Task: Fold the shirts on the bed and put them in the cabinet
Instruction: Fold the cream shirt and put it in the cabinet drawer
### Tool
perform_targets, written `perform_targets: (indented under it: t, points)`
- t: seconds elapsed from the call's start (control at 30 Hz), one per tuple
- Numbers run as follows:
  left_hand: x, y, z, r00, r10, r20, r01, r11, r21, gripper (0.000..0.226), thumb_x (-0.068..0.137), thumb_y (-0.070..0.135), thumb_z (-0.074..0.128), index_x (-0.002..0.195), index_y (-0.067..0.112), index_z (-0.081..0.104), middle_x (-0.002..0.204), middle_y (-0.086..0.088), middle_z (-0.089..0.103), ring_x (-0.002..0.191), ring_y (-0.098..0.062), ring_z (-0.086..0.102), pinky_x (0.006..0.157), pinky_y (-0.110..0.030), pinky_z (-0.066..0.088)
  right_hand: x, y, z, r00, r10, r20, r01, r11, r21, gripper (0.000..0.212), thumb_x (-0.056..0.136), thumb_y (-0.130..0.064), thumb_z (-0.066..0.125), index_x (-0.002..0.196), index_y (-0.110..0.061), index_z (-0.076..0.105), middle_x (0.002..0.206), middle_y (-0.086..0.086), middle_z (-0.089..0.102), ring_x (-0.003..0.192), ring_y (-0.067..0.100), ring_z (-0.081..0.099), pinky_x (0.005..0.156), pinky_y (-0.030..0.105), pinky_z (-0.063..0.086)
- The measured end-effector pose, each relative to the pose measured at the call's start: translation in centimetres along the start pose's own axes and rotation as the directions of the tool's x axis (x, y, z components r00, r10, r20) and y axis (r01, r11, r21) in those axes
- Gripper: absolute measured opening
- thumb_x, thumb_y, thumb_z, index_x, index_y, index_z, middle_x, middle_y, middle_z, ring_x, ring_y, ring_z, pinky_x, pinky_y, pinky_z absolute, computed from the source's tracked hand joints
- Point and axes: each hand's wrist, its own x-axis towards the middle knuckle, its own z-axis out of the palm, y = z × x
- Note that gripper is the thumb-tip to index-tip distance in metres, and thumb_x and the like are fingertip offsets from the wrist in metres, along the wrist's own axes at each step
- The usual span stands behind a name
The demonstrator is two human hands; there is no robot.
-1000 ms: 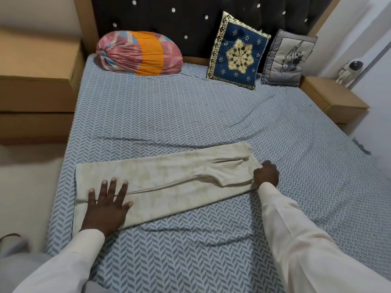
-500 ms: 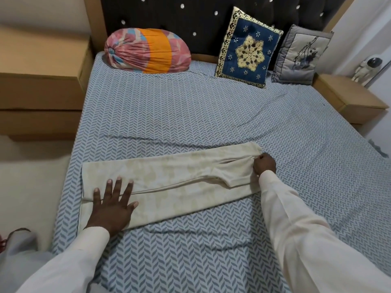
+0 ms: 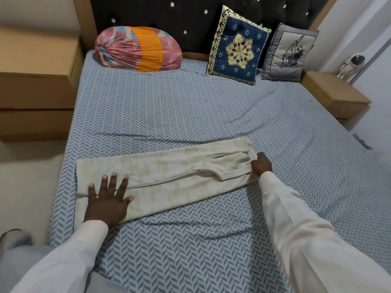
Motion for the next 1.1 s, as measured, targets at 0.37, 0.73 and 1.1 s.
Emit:
perform_targets:
  t: [0.37, 0.73, 1.1]
  points:
    - [-3.2, -2.3, 1.2, 0.982, -0.06, -0.181, 0.046, 0.996, -0.079, 0.073, 0.101, 0.05, 0.036, 0.158, 0.013, 0.01, 0.163, -0.02, 0.005, 0.151, -0.036, 0.001, 0.121, -0.045, 0.006, -4.5, 2.8, 1.1, 0.989, 0.14, 0.042, -0.126, 0.963, -0.24, 0.062, 0.093, -0.034, 0.054, 0.144, 0.0, 0.04, 0.147, 0.021, 0.043, 0.136, 0.036, 0.042, 0.109, 0.039, 0.036]
    - [-7.4, -3.0, -2.0, 0.851, -0.525, -0.025, 0.424, 0.714, -0.557, 0.083, 0.087, 0.044, 0.066, 0.147, 0.007, 0.021, 0.135, -0.028, 0.041, 0.117, -0.046, 0.05, 0.095, -0.052, 0.045, -18.3, -10.9, 13.1, 0.72, -0.687, 0.101, 0.692, 0.699, -0.179, 0.037, 0.087, -0.018, 0.058, 0.121, -0.006, 0.064, 0.118, 0.018, 0.063, 0.112, 0.042, 0.056, 0.096, 0.043, 0.045]
    - [-9.3, -6.5, -0.9, 0.84, -0.509, 0.188, 0.413, 0.375, -0.83, 0.035, 0.069, 0.038, 0.062, 0.1, 0.022, 0.06, 0.112, -0.009, 0.069, 0.101, -0.03, 0.064, 0.092, -0.042, 0.052, -35.9, -25.9, 21.6, 0.523, -0.705, 0.479, 0.847, 0.496, -0.194, 0.065, 0.091, -0.063, 0.046, 0.124, -0.009, 0.058, 0.123, 0.015, 0.058, 0.115, 0.036, 0.054, 0.093, 0.043, 0.042]
